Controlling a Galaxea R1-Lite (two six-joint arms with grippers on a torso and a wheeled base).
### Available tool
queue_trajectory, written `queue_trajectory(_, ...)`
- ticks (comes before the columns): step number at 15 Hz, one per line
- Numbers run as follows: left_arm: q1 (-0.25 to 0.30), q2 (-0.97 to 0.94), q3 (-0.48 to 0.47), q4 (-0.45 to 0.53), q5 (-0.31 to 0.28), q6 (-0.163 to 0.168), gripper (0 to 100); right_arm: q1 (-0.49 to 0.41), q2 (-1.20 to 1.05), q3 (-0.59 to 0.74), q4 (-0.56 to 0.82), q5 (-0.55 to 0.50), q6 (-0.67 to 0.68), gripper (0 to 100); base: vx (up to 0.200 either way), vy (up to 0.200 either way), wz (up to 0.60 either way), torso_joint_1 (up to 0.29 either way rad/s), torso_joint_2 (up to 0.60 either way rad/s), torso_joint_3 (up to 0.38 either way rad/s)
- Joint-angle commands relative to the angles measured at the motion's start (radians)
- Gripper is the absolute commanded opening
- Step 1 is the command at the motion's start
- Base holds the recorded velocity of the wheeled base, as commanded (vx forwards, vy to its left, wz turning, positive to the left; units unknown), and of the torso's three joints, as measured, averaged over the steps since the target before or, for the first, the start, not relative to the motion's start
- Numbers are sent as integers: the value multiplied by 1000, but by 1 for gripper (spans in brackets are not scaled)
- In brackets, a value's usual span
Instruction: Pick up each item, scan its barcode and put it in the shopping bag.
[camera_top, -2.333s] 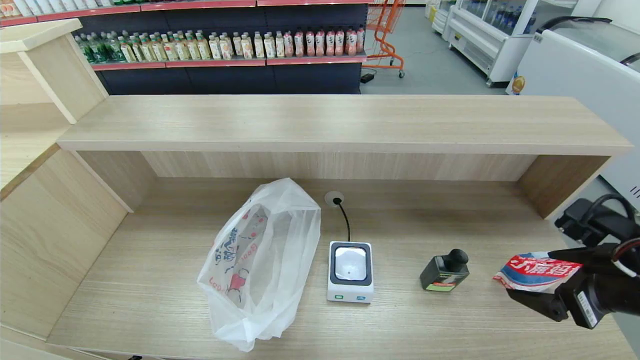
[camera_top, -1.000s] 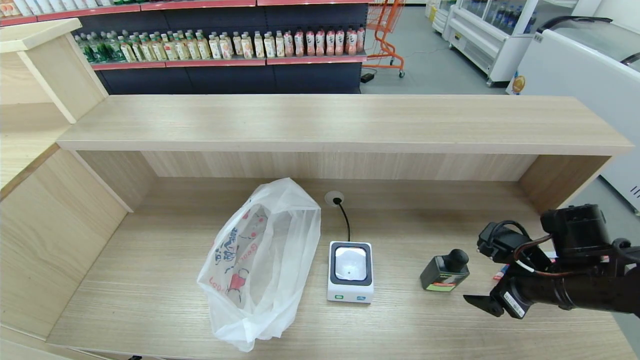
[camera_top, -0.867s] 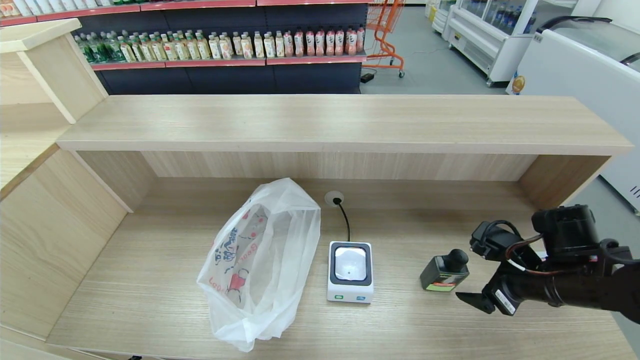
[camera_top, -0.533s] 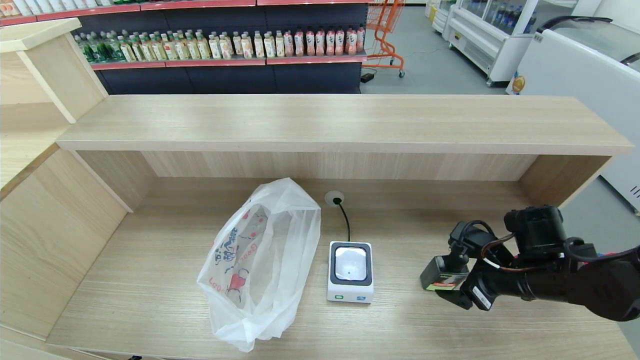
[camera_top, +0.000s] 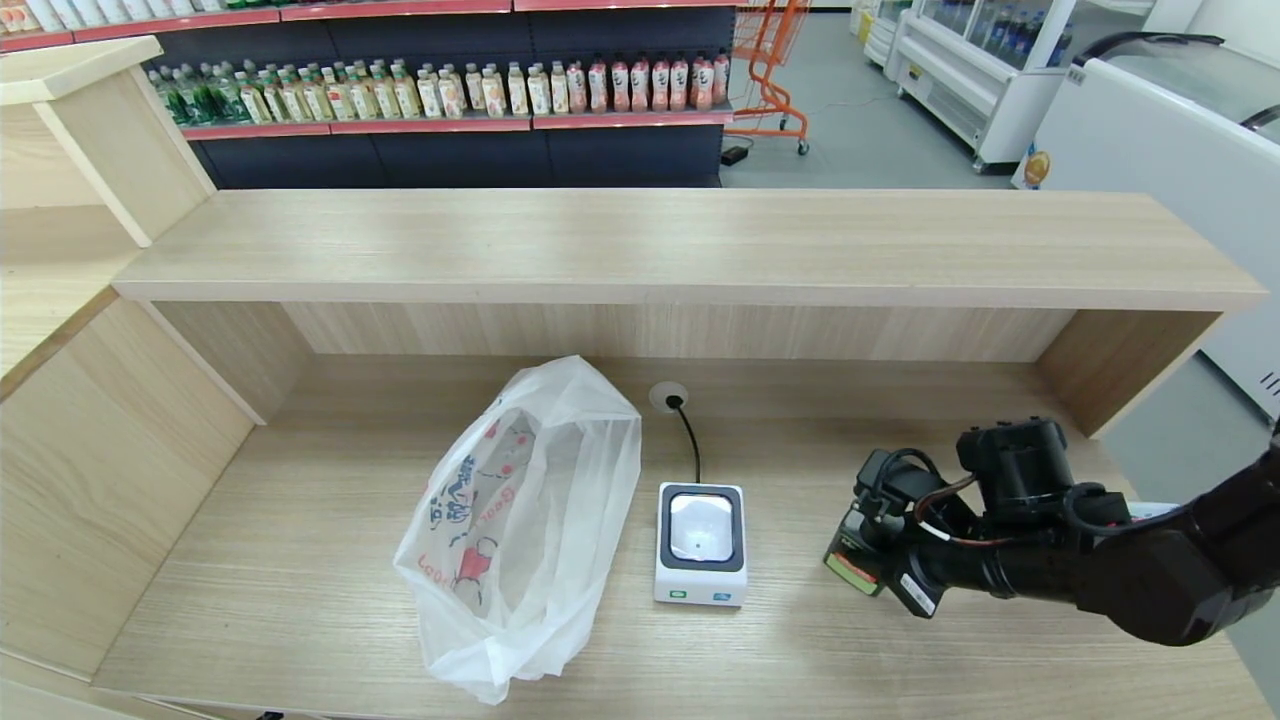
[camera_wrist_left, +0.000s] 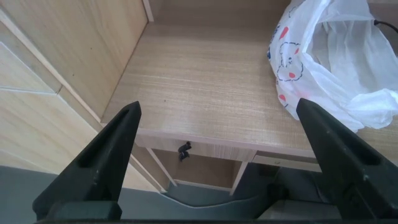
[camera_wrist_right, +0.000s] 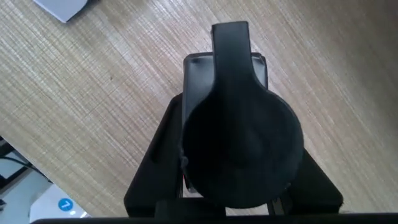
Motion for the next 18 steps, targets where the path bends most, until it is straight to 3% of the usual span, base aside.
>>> queue_trajectory(1, 0, 0, 0, 0, 1, 0, 100, 5, -28, 17, -1, 0, 1, 0, 0, 0, 0, 0, 0, 0)
queue_trajectory(5, 0, 0, 0, 0, 1, 0, 100, 3, -172, 45, -48, 0, 47, 0, 0, 0, 0, 0, 0, 0)
queue_trajectory(8, 0, 0, 0, 0, 1, 0, 100, -14, -489, 180, -90, 0, -20, 0, 0, 0, 0, 0, 0, 0)
queue_trajectory(11, 0, 0, 0, 0, 1, 0, 100, -60, -560, 201, -90, 43, -387, 0, 0, 0, 0, 0, 0, 0)
queue_trajectory(13, 0, 0, 0, 0, 1, 0, 100, -67, -546, 209, -93, 197, -622, 0, 0, 0, 0, 0, 0, 0)
queue_trajectory(14, 0, 0, 0, 0, 1, 0, 100, -69, -546, 210, -91, 269, -781, 0, 0, 0, 0, 0, 0, 0)
queue_trajectory(18, 0, 0, 0, 0, 1, 0, 100, -18, -563, 198, -99, 350, -1518, 0, 0, 0, 0, 0, 0, 0)
